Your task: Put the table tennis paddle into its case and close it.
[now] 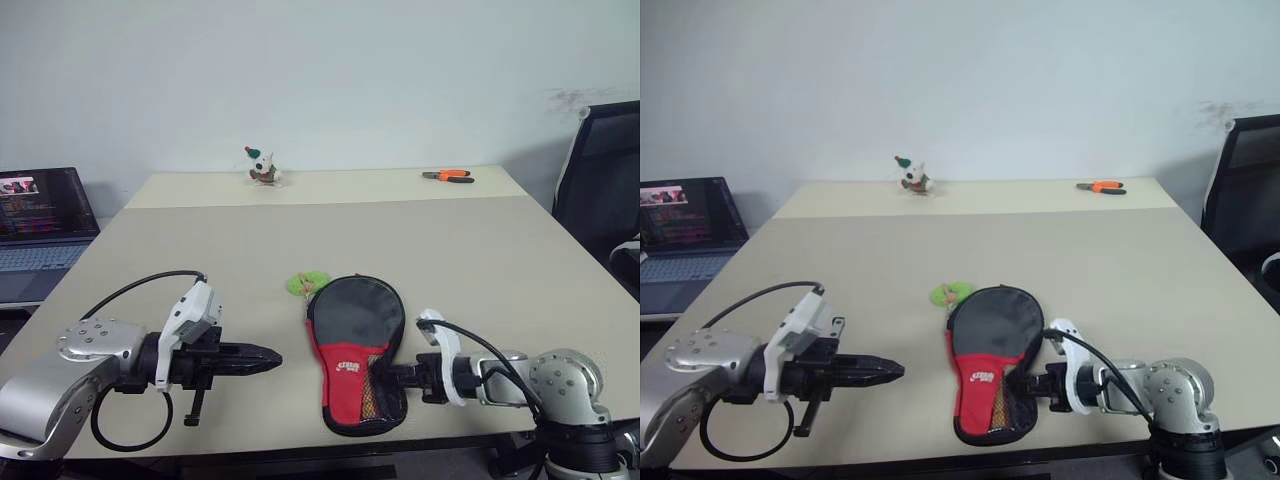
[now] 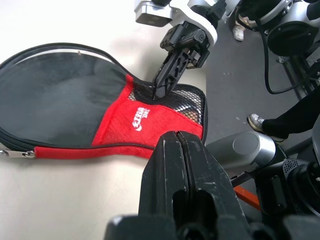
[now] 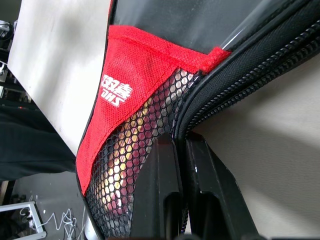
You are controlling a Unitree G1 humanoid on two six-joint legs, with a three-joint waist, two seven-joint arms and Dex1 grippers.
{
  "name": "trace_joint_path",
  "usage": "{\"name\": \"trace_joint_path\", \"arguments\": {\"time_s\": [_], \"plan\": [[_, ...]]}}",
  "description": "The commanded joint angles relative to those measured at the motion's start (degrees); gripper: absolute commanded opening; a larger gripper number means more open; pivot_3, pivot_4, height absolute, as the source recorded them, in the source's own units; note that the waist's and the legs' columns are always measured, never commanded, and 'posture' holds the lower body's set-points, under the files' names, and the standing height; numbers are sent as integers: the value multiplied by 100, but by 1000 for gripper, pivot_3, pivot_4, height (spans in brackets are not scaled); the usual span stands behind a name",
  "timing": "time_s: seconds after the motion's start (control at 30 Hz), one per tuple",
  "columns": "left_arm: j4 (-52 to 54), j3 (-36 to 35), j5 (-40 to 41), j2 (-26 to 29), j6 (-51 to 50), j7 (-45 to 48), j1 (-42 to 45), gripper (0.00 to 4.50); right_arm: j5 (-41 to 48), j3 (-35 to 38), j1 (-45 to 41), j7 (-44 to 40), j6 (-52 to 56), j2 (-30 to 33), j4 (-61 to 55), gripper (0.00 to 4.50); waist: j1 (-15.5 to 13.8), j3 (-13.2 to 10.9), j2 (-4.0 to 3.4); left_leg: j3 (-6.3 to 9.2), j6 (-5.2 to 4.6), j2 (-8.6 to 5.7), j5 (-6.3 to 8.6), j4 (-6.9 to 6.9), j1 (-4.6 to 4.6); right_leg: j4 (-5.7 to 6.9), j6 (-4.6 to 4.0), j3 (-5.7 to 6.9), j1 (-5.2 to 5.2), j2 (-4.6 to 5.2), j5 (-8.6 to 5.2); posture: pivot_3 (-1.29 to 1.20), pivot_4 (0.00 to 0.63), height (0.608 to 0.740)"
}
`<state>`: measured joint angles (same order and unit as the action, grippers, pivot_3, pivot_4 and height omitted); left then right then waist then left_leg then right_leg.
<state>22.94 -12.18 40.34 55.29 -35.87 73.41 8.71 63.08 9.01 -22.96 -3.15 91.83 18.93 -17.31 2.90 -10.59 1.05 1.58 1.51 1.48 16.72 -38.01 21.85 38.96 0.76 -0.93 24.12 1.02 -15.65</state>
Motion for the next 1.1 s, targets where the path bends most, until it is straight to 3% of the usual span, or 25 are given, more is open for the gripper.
{"name": "trace_joint_path", "arguments": {"time_s": [0.03,0.07,0.3,0.47,0.6,0.73,0.83,1.1], "plan": [[70,-48,7,110,122,50,41,0,283,-57,52,130,67,203,-241,520,-1,0,0,0,0,0,0,0,0,0,0,0,0,0,0,0,150,740],[73,-49,-2,98,139,31,22,0,358,-41,83,129,67,283,-309,664,-4,0,0,-1,0,-1,0,0,1,-1,0,0,0,0,0,0,150,740],[109,-35,-39,27,214,-98,-92,0,196,37,52,-142,67,678,-595,2867,-9,1,1,-3,0,-1,0,-1,0,0,1,1,-1,-1,-1,0,150,740],[67,-119,-85,-89,215,-434,-134,0,-821,-805,-764,-2461,-1855,2411,-1032,4462,-24,-6,-4,-7,0,-8,0,-9,-1,-3,11,5,-1,3,3,0,150,740],[-20,-216,-85,-162,163,-706,-149,0,-1024,-984,-1231,-3278,-2696,2341,-838,4462,-10,4,15,-12,-1,-3,0,-8,-11,-5,9,1,-6,-23,3,0,150,740],[-285,-225,-104,-330,-20,-1223,40,0,-1697,-1640,-1337,-3366,-3269,1935,-581,4462,-46,4,17,-2,0,13,0,-5,-5,2,-10,3,-2,-44,-2,0,150,740],[-577,-89,-494,-718,70,-2011,308,586,-2415,-2261,-1376,-3343,-3851,1463,-191,4500,-53,5,17,-2,0,17,0,-10,-4,4,-18,1,-2,-39,1,0,150,740],[-1091,543,-1267,-1725,151,-3217,1077,3406,-3468,-2946,-1359,-3655,-4680,933,366,4500,-141,6,20,0,2,6,-1,-15,6,2,-11,7,-2,-1,6,0,150,740]]}}
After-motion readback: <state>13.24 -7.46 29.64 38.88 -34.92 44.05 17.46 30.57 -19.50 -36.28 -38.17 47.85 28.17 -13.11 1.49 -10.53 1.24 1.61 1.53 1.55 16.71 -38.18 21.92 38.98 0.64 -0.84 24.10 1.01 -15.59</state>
